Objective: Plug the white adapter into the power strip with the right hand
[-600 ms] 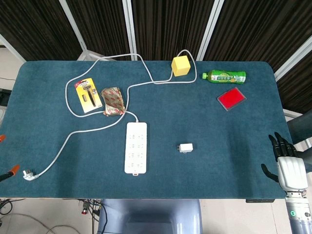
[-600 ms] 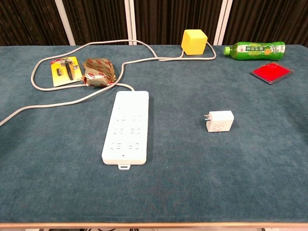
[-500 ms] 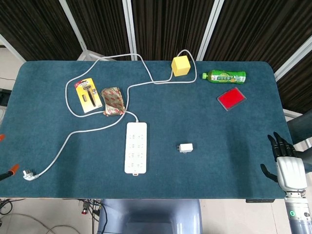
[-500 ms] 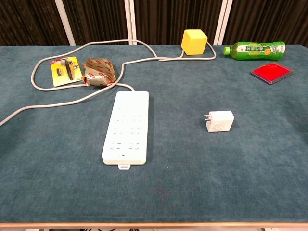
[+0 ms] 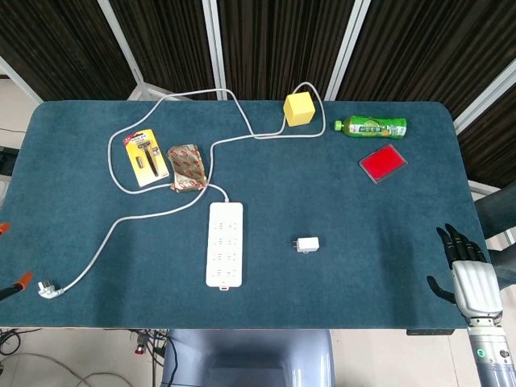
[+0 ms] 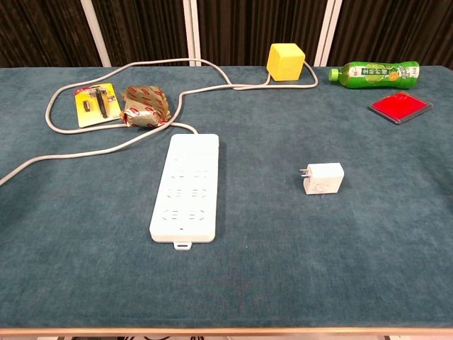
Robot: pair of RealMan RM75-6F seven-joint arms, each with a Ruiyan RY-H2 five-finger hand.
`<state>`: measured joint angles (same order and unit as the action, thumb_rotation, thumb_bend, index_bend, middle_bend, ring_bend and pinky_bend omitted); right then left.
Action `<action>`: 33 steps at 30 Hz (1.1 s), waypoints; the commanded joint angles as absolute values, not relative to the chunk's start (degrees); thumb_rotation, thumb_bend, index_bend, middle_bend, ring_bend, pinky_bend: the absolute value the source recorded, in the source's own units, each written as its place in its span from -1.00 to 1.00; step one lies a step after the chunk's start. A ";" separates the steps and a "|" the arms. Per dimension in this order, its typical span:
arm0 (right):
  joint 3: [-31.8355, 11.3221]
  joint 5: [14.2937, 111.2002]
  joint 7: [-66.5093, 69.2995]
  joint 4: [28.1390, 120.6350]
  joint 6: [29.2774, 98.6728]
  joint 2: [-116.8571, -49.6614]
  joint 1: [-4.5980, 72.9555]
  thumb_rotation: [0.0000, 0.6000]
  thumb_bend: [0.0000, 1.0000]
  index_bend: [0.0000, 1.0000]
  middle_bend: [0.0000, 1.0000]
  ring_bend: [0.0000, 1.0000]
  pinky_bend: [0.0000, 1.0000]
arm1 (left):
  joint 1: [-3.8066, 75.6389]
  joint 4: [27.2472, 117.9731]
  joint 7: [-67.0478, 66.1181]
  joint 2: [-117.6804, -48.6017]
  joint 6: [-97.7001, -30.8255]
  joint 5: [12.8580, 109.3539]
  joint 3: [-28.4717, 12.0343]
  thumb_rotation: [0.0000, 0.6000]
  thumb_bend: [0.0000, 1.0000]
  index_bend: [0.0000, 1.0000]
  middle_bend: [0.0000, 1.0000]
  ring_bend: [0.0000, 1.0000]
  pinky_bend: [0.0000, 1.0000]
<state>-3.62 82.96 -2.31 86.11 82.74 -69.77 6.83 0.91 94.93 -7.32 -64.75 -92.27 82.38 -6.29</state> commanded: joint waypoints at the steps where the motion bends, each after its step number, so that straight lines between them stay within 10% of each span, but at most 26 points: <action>1: -3.63 83.05 -1.82 86.34 82.85 -69.78 6.68 1.00 -0.32 -0.91 -0.83 -0.70 -0.65 | 0.84 95.19 -7.73 -64.83 -92.55 83.06 -5.93 1.00 -0.80 -0.62 -1.00 -1.00 -1.00; 6: -3.49 83.03 -1.52 86.72 82.20 -69.76 6.72 1.00 -0.32 -0.92 -0.50 -0.48 -0.52 | 0.39 95.19 -7.19 -64.76 -93.62 83.16 -6.14 1.00 -0.80 -0.63 -1.00 -1.00 -1.00; 13: -4.12 82.64 -1.88 88.28 81.31 -69.62 7.34 1.00 -0.15 -0.91 0.41 0.43 0.43 | 0.44 95.15 -6.85 -64.58 -93.27 82.56 -6.37 1.00 -0.80 -0.63 -1.00 -1.00 -1.00; 22: -4.04 81.23 -7.69 95.48 68.99 -65.14 13.89 1.00 0.52 -0.83 0.67 0.66 0.57 | 0.48 95.24 -6.81 -64.42 -93.02 82.55 -6.29 1.00 -0.80 -0.63 -1.00 -1.00 -1.00; 33: -6.54 66.32 -24.36 105.23 52.71 -63.66 24.66 1.00 0.61 -0.83 0.68 0.67 0.57 | 0.81 95.20 -6.55 -64.18 -92.17 81.41 -6.75 1.00 -0.80 -0.63 -1.00 -1.00 -1.00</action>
